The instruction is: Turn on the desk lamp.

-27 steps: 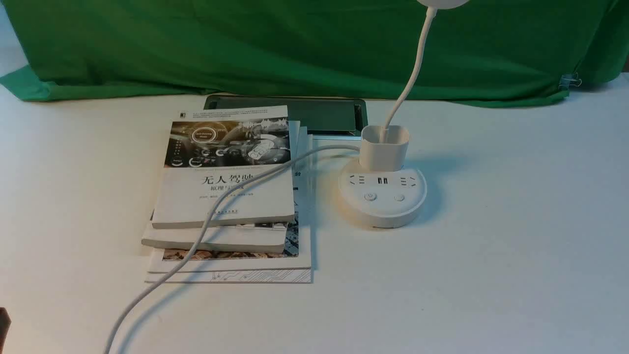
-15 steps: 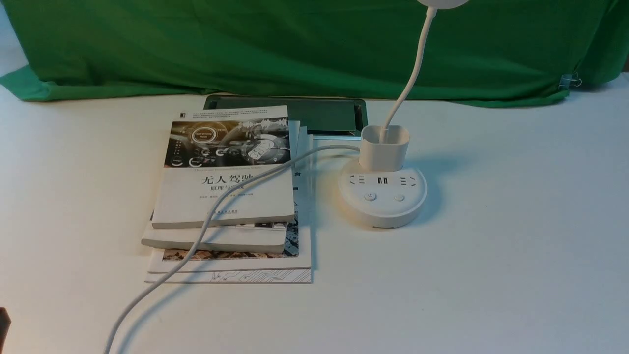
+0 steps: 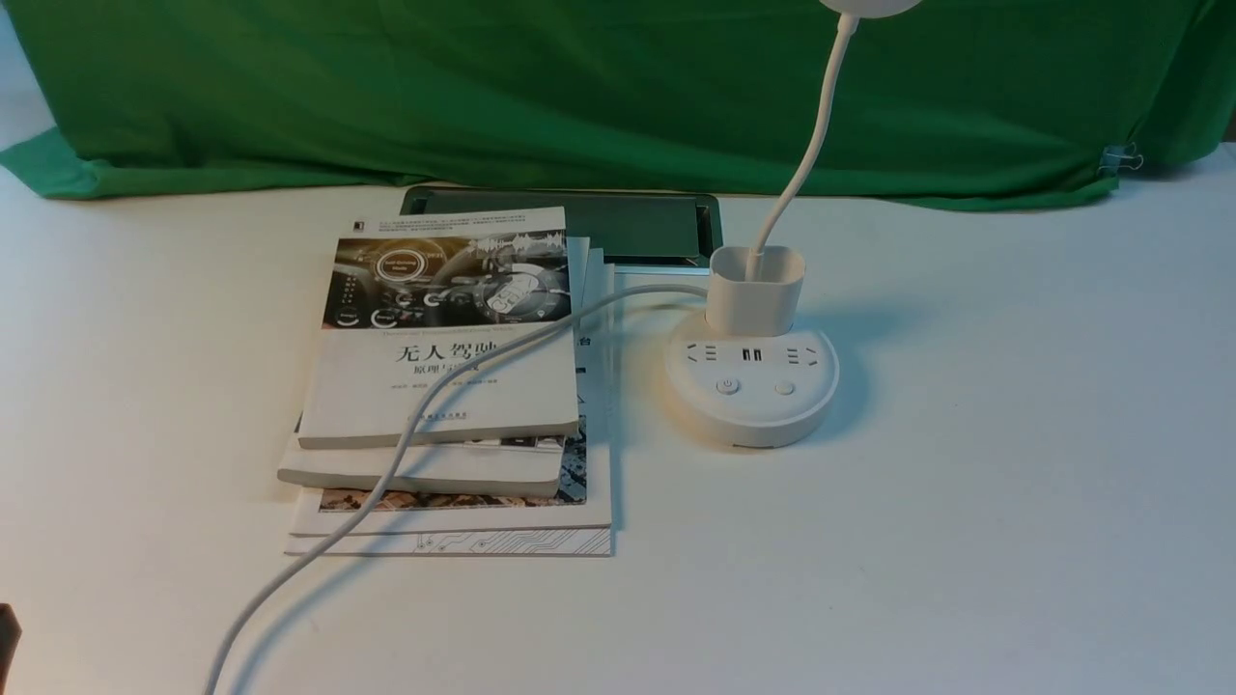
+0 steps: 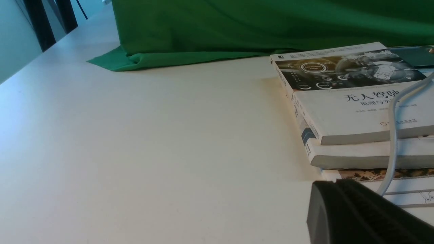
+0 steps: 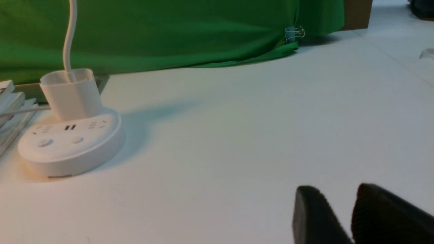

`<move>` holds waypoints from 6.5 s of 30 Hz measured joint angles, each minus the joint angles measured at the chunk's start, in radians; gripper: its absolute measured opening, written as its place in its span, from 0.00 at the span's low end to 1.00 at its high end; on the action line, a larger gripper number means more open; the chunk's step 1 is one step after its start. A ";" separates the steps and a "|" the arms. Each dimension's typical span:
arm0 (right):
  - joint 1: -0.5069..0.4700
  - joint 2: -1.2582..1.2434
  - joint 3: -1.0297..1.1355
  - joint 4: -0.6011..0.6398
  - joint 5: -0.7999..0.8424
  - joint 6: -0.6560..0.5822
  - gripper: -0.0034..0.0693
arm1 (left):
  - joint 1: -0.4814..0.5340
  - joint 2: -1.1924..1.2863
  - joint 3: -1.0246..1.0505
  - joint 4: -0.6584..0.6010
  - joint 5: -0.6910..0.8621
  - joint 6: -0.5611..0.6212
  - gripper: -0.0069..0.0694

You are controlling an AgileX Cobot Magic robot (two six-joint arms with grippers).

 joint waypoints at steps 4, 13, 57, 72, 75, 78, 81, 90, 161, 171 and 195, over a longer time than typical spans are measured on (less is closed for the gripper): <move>0.000 0.000 0.000 0.000 0.000 0.000 0.38 | 0.000 0.000 0.000 0.000 0.000 0.000 0.12; 0.000 0.000 0.000 0.004 0.000 0.132 0.37 | 0.000 0.000 0.000 0.000 0.000 0.000 0.12; 0.112 0.793 -0.922 0.123 0.448 -0.448 0.09 | 0.000 0.000 0.000 0.003 0.000 0.000 0.12; 0.349 1.350 -1.211 0.123 0.656 -0.539 0.09 | 0.000 0.000 0.000 0.003 0.000 0.000 0.12; 0.350 1.445 -1.264 0.127 0.691 -0.532 0.09 | 0.000 0.000 0.000 0.003 0.000 0.000 0.12; 0.361 1.541 -1.334 0.127 0.725 -0.531 0.09 | 0.000 0.000 0.000 0.003 0.000 0.000 0.12; 0.388 1.632 -1.400 0.125 0.735 -0.530 0.09 | 0.000 0.000 0.000 0.003 0.000 0.000 0.12; 0.470 1.834 -1.507 0.120 0.694 -0.525 0.09 | 0.000 0.000 0.000 0.003 0.000 0.000 0.12; 0.474 1.153 -0.875 0.076 0.070 -0.334 0.12 | 0.000 0.000 0.000 0.003 0.000 0.000 0.12; 0.479 0.746 -0.514 0.076 -0.086 -0.199 0.15 | 0.000 0.000 0.000 0.003 0.000 0.000 0.12; 0.159 0.088 -0.009 -0.026 -0.338 -0.155 0.20 | 0.000 0.000 0.000 0.003 0.000 0.000 0.12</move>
